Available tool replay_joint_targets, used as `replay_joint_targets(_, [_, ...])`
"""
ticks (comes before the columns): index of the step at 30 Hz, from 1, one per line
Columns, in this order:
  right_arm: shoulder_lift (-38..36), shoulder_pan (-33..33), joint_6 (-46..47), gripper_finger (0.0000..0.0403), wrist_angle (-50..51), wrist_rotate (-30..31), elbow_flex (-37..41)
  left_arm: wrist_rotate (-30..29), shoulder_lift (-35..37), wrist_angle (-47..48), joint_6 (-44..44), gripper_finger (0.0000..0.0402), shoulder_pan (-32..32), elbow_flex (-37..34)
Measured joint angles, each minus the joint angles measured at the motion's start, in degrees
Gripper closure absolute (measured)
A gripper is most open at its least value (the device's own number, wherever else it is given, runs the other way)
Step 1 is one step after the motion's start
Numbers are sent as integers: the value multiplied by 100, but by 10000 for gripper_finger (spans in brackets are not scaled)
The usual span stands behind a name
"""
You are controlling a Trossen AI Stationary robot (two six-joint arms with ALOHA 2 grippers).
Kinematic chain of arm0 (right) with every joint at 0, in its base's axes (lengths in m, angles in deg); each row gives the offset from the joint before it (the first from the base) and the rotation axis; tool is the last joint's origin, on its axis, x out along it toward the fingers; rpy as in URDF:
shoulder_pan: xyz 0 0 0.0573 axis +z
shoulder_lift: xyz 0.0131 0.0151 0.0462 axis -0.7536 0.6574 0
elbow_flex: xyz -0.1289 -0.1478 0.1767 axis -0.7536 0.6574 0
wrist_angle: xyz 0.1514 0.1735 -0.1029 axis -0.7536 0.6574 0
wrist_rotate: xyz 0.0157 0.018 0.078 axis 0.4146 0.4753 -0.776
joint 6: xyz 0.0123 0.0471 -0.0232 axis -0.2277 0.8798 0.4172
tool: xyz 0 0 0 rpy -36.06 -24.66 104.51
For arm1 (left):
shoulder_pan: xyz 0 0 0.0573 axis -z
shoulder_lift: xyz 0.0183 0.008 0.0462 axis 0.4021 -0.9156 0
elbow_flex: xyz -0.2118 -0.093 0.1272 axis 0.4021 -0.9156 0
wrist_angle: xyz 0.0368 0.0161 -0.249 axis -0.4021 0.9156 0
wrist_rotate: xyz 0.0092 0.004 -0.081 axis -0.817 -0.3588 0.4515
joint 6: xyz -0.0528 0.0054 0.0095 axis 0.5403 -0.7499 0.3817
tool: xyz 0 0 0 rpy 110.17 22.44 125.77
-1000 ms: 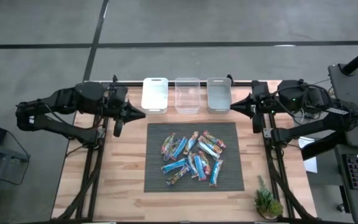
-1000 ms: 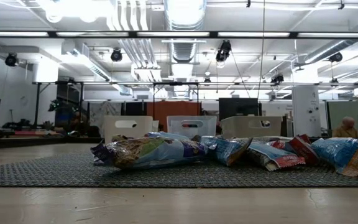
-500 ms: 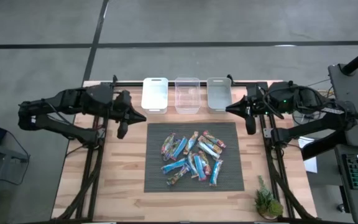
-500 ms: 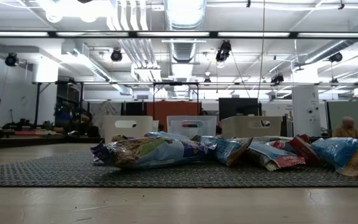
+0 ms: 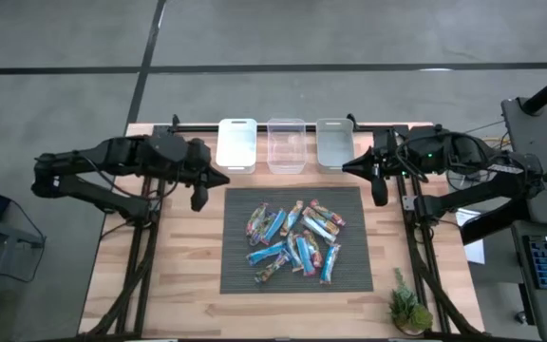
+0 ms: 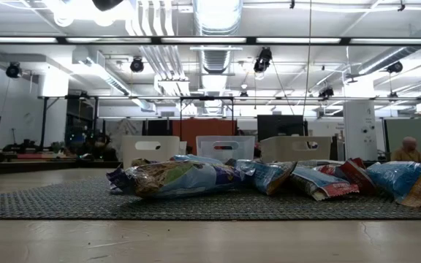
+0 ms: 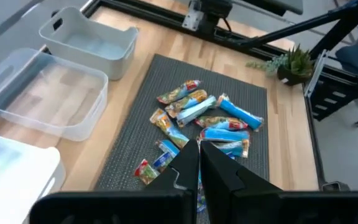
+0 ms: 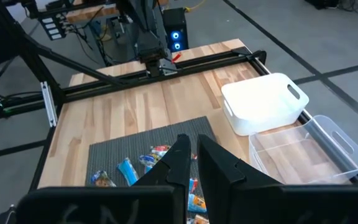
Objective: Pick and place Granola Bars by type
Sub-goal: Put the red granola bar into the white bin
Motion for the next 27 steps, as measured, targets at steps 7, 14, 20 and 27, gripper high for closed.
replay_joint_targets(7, [0,0,0,380,0,0,0,-90,-68,-30,122,402,0,0])
replay_joint_targets(14, [0,0,0,380,-2,0,0,-348,-61,-28,222,389,0,0])
replay_joint_targets(20, [0,0,0,380,-2,0,0,-346,-66,-23,226,335,0,0])
replay_joint_targets(27, [0,0,18,380,-2,0,0,-239,-104,9,397,274,0,1])
